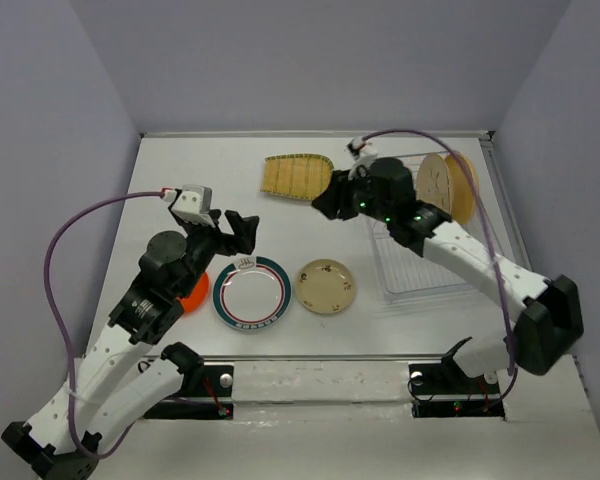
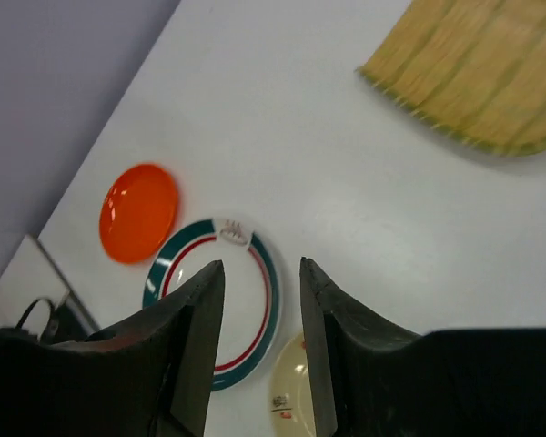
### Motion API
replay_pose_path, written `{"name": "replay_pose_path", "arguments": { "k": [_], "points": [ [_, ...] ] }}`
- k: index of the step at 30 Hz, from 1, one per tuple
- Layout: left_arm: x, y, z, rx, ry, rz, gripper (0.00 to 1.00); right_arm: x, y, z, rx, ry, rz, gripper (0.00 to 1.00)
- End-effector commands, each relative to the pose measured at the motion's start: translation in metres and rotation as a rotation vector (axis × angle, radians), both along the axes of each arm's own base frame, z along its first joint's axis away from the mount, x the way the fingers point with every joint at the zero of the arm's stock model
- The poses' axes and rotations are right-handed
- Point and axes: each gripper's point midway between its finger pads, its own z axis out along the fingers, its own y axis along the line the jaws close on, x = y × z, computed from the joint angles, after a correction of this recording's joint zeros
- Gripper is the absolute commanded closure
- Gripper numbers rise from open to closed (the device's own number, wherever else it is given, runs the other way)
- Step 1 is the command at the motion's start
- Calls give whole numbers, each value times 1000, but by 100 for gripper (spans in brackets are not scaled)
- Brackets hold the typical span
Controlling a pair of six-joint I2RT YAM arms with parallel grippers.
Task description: Load the plates into the dish rack
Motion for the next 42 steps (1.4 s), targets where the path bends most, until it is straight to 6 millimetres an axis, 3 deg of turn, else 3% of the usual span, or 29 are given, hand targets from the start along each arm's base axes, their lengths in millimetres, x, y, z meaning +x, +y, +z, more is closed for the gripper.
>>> {"name": "replay_pose_path", "arguments": {
  "k": [1,3,4,5,6,7,9,11,14,18,21,24,25,29,32,34,35,39,40,42],
  "points": [
    [1,36,26,-46,-104,166,1,-29,92,-78,6,200,276,58],
    [0,40,28,-56,-115,185,1,-39,115,-94,-2,248,382,57],
    [-2,43,31,-64,-125,191,1,-35,123,-118,-24,295,400,53],
    [-2,43,31,-67,-128,190,1,-35,133,-116,-18,298,429,51],
    [-2,42,30,-65,-126,187,1,-34,137,-123,-24,315,442,48],
    [-2,41,30,-62,-125,182,1,-33,140,-143,-47,355,452,43],
    [-1,37,29,-58,-123,167,1,-29,147,-152,-58,379,476,40],
    [-2,34,29,-59,-121,147,1,-30,152,-175,-81,433,502,39],
    [-2,31,28,-59,-119,134,1,-32,155,-197,-93,485,521,39],
    [-3,28,29,-61,-122,116,1,-54,172,-230,-105,573,605,39],
    [-4,28,31,-64,-126,110,1,-68,184,-238,-109,599,656,41],
    [-5,29,32,-67,-131,112,1,-76,188,-250,-108,633,683,47],
    [-6,29,33,-68,-134,110,1,-77,188,-254,-107,645,685,55],
    [-6,27,32,-68,-131,102,1,-78,189,-253,-97,644,687,89],
    [-6,26,33,-72,-131,96,1,-69,190,-244,-97,605,648,93],
    [-8,26,34,-74,-136,92,1,-60,191,-221,-90,538,620,93],
    [-7,26,34,-74,-136,93,1,-53,190,-201,-86,479,597,93],
    [-8,27,34,-76,-139,95,1,-21,167,-149,-57,350,506,93],
    [-9,27,36,-80,-142,90,1,-13,155,-121,-42,291,460,93],
    [-12,24,38,-90,-148,72,1,15,119,-93,-33,223,332,93]
  ]
}}
